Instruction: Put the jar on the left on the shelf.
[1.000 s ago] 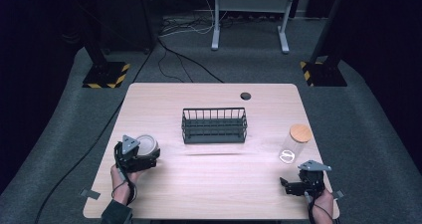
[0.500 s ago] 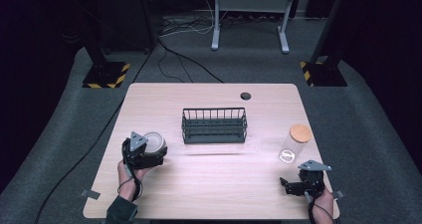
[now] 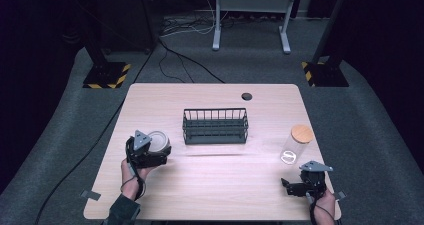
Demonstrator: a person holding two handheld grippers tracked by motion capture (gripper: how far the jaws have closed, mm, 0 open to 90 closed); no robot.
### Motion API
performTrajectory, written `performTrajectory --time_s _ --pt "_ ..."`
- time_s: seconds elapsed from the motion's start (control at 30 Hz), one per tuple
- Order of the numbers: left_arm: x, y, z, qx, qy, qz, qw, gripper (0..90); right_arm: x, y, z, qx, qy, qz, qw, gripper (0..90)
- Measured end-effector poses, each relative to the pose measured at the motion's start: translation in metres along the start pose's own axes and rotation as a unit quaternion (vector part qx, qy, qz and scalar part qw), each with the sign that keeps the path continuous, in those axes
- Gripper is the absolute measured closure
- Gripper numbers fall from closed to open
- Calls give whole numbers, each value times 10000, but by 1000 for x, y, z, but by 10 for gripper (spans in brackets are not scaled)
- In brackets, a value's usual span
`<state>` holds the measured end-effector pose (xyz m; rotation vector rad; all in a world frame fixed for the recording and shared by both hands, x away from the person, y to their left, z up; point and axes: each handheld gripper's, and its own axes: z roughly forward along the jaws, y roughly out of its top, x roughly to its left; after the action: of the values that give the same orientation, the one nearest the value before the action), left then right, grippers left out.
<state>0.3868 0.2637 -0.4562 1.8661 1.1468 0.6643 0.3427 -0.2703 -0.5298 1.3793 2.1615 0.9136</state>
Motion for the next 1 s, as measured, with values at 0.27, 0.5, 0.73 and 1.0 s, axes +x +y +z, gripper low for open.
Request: performTrajectory --time_s 0.27,0.5,0.73,1.0 --pt "-3 8 -3 -81 -102 77 9999 98 0 0 0 -1 -2 1 10000 0" --pt "-4 18 -2 -88 -152 156 9997 98 0 0 0 -1 0 -1 10000 0" --pt "-7 26 1 -94 -266 223 9994 98 0 0 0 0 1 0 10000 0" --pt "-8 34 5 -89 -315 294 9990 98 0 0 0 -1 2 0 10000 0"
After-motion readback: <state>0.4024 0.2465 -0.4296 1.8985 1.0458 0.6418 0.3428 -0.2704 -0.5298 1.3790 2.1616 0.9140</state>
